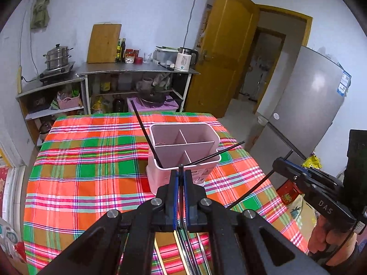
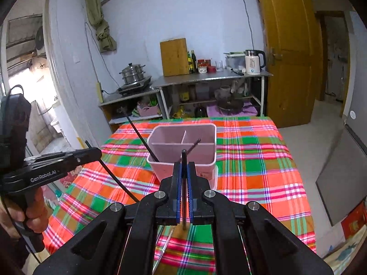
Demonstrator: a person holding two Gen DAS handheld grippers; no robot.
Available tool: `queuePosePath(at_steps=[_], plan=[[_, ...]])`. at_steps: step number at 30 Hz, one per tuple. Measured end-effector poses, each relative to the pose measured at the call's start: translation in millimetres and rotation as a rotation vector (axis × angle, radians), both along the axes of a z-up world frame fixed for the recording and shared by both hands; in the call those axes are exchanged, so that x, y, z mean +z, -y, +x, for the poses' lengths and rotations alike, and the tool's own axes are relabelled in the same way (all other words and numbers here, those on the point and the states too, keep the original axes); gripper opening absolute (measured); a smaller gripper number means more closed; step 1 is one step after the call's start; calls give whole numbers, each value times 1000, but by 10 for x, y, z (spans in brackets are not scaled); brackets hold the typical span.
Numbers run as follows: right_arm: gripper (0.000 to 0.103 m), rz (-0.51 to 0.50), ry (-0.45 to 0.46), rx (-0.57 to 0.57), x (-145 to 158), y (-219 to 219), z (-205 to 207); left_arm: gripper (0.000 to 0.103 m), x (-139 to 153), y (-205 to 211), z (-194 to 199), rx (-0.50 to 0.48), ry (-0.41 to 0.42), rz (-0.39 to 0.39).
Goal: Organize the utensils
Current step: 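Lift both held chopsticks and lower them into the pink basket, then open the left tool inside the basket while the right tool releases its chopstick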
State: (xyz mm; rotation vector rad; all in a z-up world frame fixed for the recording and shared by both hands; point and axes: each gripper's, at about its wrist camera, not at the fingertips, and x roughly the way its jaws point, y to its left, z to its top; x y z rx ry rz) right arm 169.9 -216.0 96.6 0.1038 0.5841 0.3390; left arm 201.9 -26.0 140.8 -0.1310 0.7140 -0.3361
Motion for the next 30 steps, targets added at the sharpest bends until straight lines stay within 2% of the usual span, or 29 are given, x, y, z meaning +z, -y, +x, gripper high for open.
queuePosePath(at_steps=[11, 21, 25, 30], plan=[[4, 41, 79, 26, 390, -32, 42, 4, 537, -72, 23, -10, 69, -16], [4, 107, 163, 21, 776, -35, 287, 4, 1061, -140, 254, 16, 142, -18], [4, 130, 186, 6, 858, -10, 409, 4, 1130, -179, 398, 32, 151, -29], [4, 149, 199, -16, 870, 4, 604, 4, 1066, -194, 653, 47, 129, -50]])
